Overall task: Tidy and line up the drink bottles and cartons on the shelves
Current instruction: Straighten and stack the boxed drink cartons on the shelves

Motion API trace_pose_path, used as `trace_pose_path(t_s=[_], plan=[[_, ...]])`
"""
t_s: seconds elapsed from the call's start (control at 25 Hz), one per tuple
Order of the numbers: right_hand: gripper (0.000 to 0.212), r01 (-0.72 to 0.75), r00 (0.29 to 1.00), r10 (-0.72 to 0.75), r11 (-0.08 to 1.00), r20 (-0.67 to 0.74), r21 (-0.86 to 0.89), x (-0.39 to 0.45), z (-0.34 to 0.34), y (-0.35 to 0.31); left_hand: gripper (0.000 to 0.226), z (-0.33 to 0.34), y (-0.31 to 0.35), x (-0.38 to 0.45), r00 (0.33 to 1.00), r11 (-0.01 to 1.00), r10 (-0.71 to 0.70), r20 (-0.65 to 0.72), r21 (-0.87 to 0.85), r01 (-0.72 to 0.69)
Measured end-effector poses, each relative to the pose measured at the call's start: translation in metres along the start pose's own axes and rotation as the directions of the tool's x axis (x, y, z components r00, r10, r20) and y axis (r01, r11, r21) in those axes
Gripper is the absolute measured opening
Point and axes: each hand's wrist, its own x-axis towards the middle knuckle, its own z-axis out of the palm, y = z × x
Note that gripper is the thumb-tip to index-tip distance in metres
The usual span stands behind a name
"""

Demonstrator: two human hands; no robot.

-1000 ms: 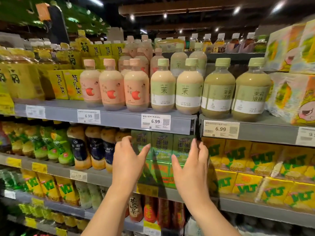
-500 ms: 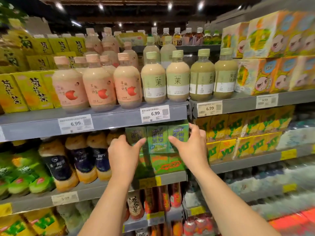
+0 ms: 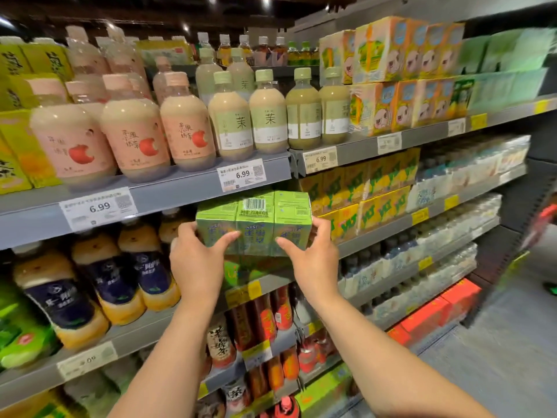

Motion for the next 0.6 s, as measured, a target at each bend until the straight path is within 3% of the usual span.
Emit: trace_pose_path(t_s=[0.32,0.6], plan=[[0.054,0.008,1.0,-0.008,0.998,0.002,0.062,0.005,-0.006,0.007,0.053,-0.004,0.009,-0.023,0.999,1.0,0.0,-0.039,-0.013,0.0],[0.062,0.014,1.0,-0.014,0.997,0.007,0.07,0.014,-0.044,0.018,0.066,0.008,0.027,-0.065,0.994,1.0,-0.017,-0.112,0.007,0.018]])
